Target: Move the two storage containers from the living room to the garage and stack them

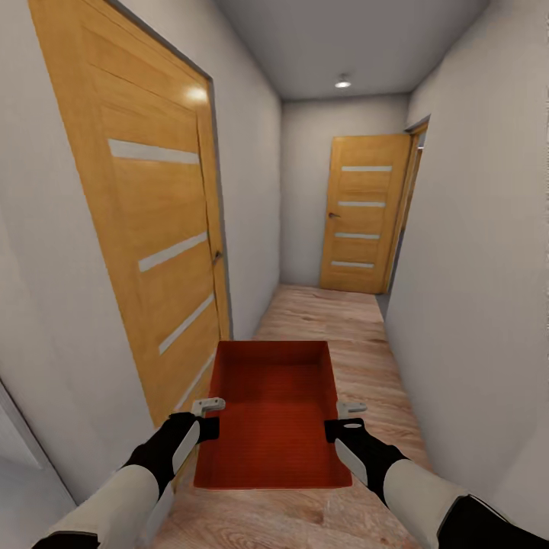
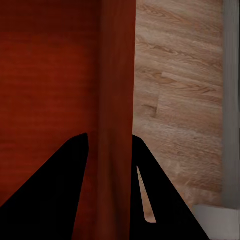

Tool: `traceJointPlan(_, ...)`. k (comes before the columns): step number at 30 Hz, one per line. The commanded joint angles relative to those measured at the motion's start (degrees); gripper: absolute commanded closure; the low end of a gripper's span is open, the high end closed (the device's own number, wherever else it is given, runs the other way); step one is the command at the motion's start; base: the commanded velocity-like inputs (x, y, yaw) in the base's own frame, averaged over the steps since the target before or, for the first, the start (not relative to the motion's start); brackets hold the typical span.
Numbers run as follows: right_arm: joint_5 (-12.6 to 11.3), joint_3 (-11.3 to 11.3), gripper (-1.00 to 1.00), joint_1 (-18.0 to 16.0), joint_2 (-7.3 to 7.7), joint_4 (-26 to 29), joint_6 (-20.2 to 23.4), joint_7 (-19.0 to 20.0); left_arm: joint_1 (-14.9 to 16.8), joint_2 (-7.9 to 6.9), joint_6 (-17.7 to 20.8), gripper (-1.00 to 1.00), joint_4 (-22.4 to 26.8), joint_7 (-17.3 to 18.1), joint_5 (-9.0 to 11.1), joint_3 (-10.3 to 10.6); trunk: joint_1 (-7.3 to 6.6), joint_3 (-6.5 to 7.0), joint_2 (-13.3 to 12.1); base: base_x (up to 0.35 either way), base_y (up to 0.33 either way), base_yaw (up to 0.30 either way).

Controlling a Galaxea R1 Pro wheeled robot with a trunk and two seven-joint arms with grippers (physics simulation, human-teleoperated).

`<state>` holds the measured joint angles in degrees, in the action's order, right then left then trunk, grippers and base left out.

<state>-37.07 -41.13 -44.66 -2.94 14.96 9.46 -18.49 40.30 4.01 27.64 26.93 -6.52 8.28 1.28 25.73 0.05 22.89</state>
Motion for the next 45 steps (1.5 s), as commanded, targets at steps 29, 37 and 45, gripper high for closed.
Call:
traceJointPlan(29,1.46,1.66,1.0,-0.08,0.04,0.16,0.38,-3.77,-0.05,-0.04,0.31,1.0,0.06,-0.68,0.77,-0.14,0.05,-0.02,0.04,0.321,0.078,-0.242)
traceJointPlan(37,1.41,1.66,1.0,-0.08,0.19,0.16,0.33,-3.73,-0.05,-0.05,0.31,1.0,0.06,-0.68,0.77,-0.14,0.05,-0.02,0.04,0.321,0.078,-0.152)
traceJointPlan(45,1.39,1.66,1.0,-0.08,0.3,0.16,0.03,-3.71,-0.05,-0.05,0.31,1.0,0.06,-0.68,0.77,-0.14,0.05,-0.02,0.04,0.321,0.078,-0.002)
